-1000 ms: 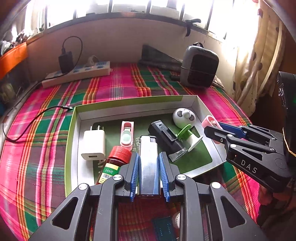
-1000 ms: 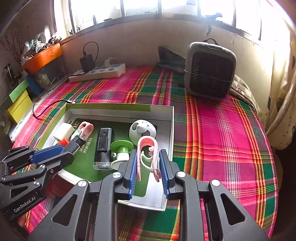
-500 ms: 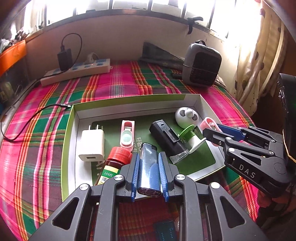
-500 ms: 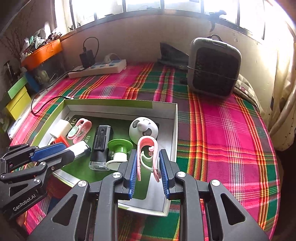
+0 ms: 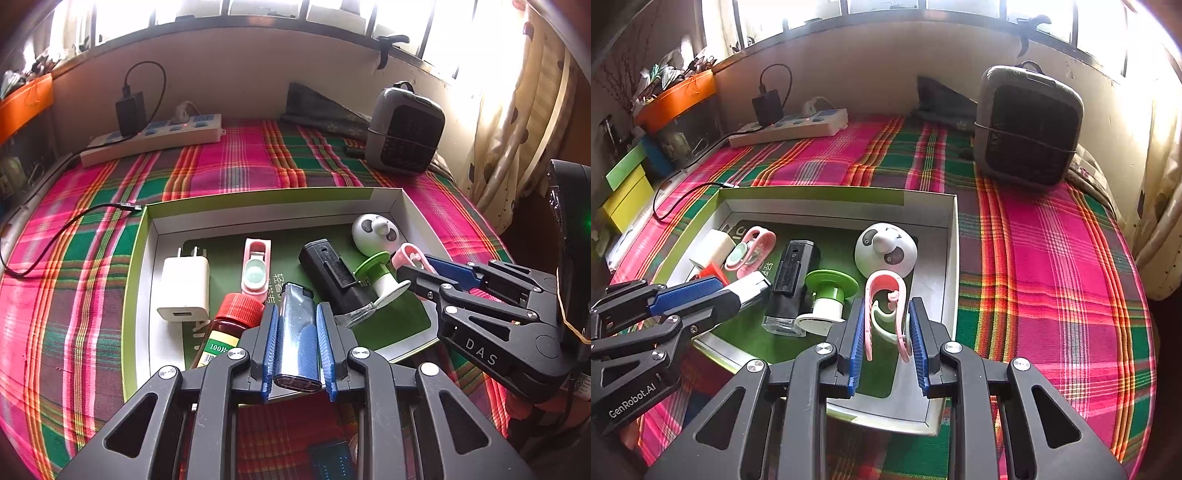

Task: Organize rigid objects
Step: 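Lower the lighter and hook into the tray with both tools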

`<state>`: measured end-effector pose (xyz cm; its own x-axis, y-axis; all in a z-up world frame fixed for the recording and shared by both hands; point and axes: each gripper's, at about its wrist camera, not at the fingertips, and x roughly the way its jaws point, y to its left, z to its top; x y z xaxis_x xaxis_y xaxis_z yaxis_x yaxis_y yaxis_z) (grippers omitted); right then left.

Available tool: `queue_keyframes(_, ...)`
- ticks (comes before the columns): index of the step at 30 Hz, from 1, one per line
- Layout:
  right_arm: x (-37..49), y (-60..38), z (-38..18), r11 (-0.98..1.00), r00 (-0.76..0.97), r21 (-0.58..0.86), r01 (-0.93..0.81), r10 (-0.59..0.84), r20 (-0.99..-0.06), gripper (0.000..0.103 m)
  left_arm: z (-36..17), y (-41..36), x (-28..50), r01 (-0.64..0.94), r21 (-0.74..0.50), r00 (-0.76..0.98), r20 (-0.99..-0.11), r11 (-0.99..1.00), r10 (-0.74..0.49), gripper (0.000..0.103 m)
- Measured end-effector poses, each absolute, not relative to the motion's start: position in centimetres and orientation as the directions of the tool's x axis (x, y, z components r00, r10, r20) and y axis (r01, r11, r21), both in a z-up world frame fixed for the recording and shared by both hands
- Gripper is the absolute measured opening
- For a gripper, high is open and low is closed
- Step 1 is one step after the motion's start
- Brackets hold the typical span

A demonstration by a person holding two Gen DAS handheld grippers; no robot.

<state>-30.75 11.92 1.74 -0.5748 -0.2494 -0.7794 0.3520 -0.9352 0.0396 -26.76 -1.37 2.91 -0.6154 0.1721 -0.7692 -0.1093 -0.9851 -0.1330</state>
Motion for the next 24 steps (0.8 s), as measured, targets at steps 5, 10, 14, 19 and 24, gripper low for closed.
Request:
queue_keyframes(5, -30.73, 11.83, 1.72, -0.934, -0.574, 0.040, 0.356, -0.252, -0.779, 0.025, 2.95, -1.37, -26.76, -0.109, -0.135, -0.615, -0.770, -0.985, 0.173, 0.021)
queue_keyframes(10, -30.77, 11.77, 1.68, -0.933, -0.574, 0.038, 0.357, -0.252, -0.779, 0.025, 2.99, -1.39, -26.79, -0.109, -0.135, -0.614, -0.770, -0.985, 0.173, 0.021)
queue_keyframes(14, -30.76, 11.77, 1.67, -0.933, -0.575, 0.038, 0.357, -0.251, -0.779, 0.025, 2.88, -1.40, -26.81, -0.108, -0.134, -0.612, -0.772, -0.985, 0.172, 0.021)
queue_keyframes(19, -30.78, 11.78, 1.63, -0.933, -0.575, 0.040, 0.357, -0.253, -0.778, 0.025, 2.78, -1.35, -26.83, -0.107, -0.135, -0.610, -0.774, -0.985, 0.172, 0.021)
queue_keyframes(24, -30.79, 11.80, 1.68, -0.934, -0.579, 0.040, 0.356, -0.254, -0.775, 0.025, 2.73, -1.39, -26.81, -0.109, -0.146, -0.606, -0.774, -0.983, 0.182, 0.021)
